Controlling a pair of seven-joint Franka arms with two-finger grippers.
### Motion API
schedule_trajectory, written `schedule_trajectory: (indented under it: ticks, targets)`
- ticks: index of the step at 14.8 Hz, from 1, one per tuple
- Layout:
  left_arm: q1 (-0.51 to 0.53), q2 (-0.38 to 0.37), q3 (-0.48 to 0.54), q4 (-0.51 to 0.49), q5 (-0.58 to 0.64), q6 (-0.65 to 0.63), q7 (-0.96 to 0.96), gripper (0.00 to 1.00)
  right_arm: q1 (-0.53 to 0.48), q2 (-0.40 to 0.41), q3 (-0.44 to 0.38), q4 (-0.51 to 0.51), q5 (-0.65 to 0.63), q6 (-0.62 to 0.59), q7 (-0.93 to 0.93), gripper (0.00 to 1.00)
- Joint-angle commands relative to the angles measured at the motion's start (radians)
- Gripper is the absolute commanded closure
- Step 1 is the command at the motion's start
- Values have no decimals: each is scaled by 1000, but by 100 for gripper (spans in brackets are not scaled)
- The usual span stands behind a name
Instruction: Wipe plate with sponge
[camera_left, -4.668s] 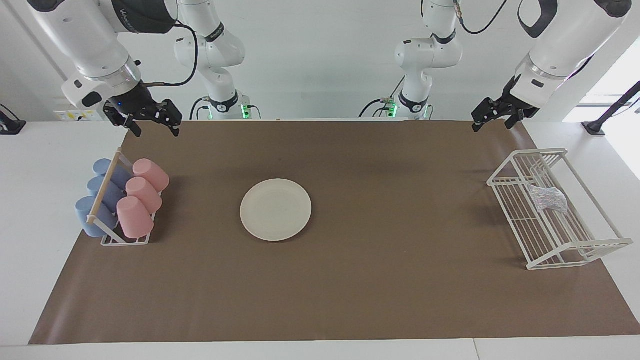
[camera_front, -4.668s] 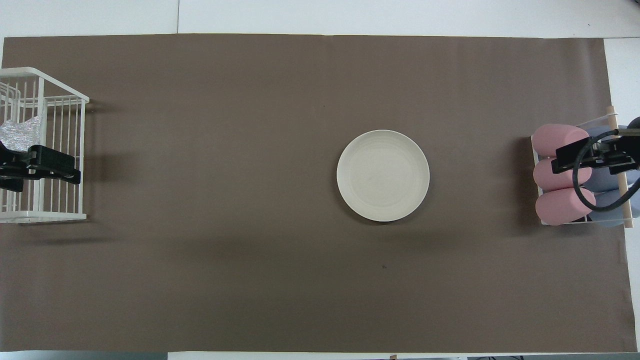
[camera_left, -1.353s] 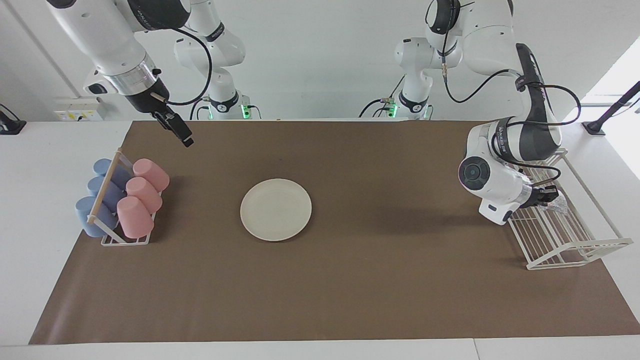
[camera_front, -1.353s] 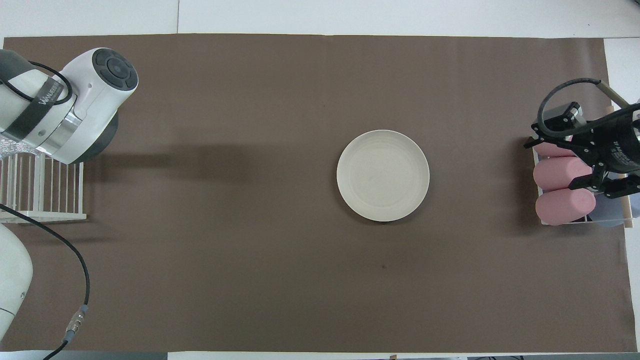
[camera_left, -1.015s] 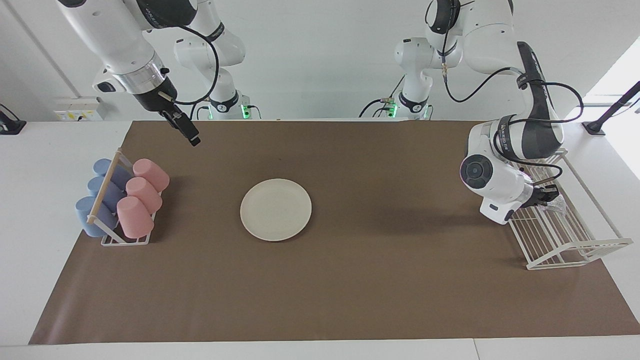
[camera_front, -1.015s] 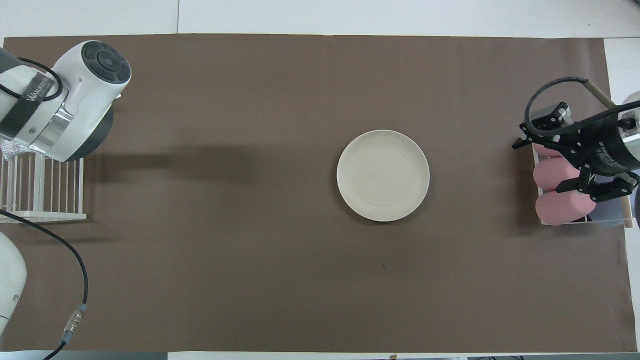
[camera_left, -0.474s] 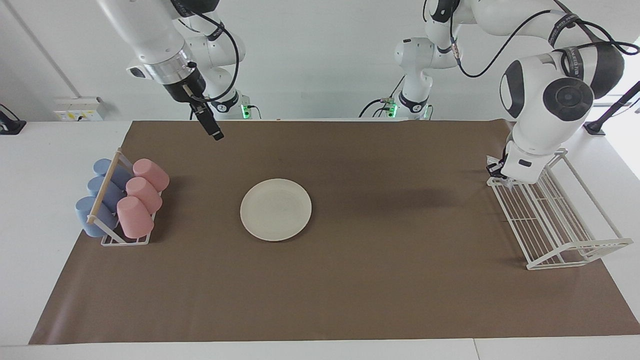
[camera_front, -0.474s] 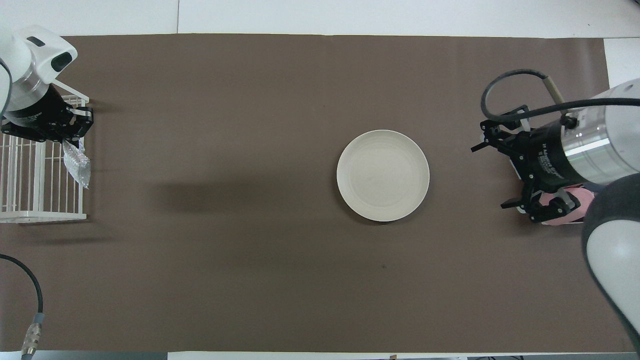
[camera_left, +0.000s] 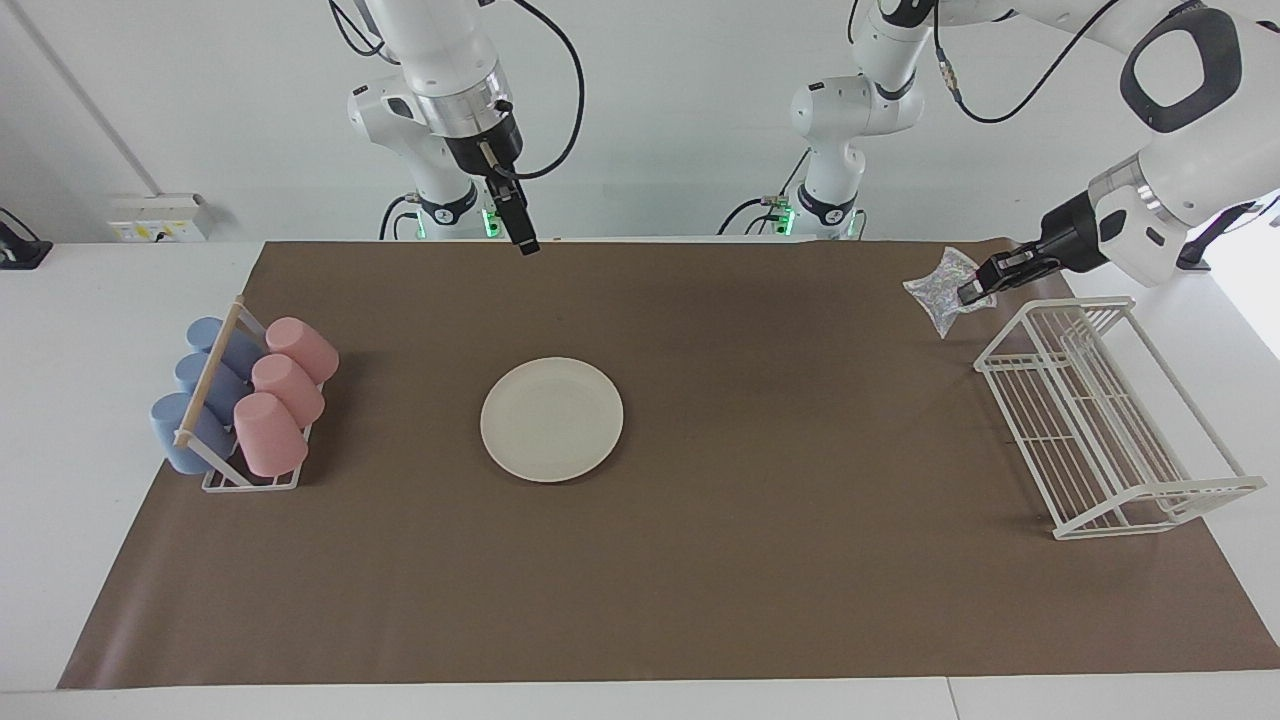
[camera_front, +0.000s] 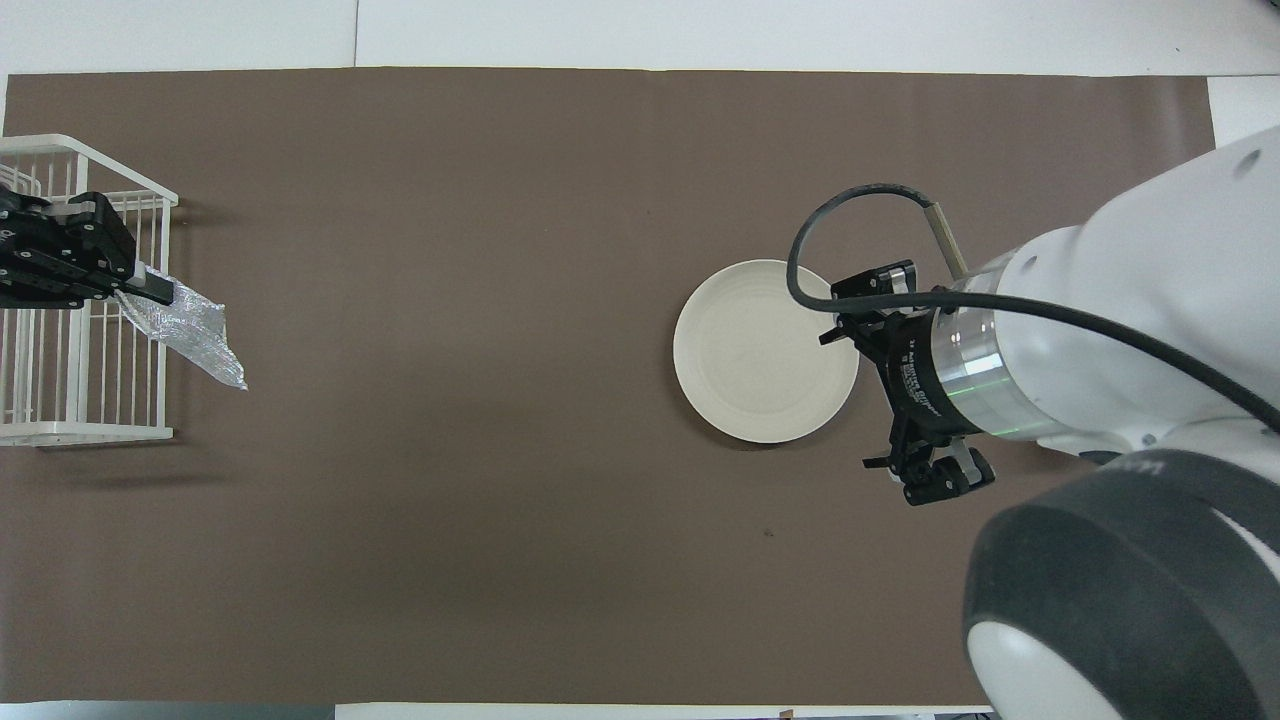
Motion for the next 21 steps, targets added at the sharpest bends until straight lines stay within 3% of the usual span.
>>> schedule_trajectory:
  ticks: [1,5,8,11,16,21]
  targets:
    - [2,-95,-2,-196,-190,72,14,100,8,-16,-2,-12,8,9,0,0]
    - [23,-270,-2,-539,-495,191,177,100,11,-16,0,-12,0,10,-8,0]
    - [5,-373,-5,-731,-657,229,314,100,11,-22,35,-14,-1,0,-2,0]
    - [-94,-440,-8,-851,-796,321,400,100,11,-37,69,-34,-1,-2,-10,0]
    - [-243,-614,-10,-1109,-1027,451,636,100,11,-52,113,-57,-1,-2,-16,0]
    - [-453,-681,-12,-1192,-1119,620,803,100,9,-52,115,-58,-1,-2,0,0]
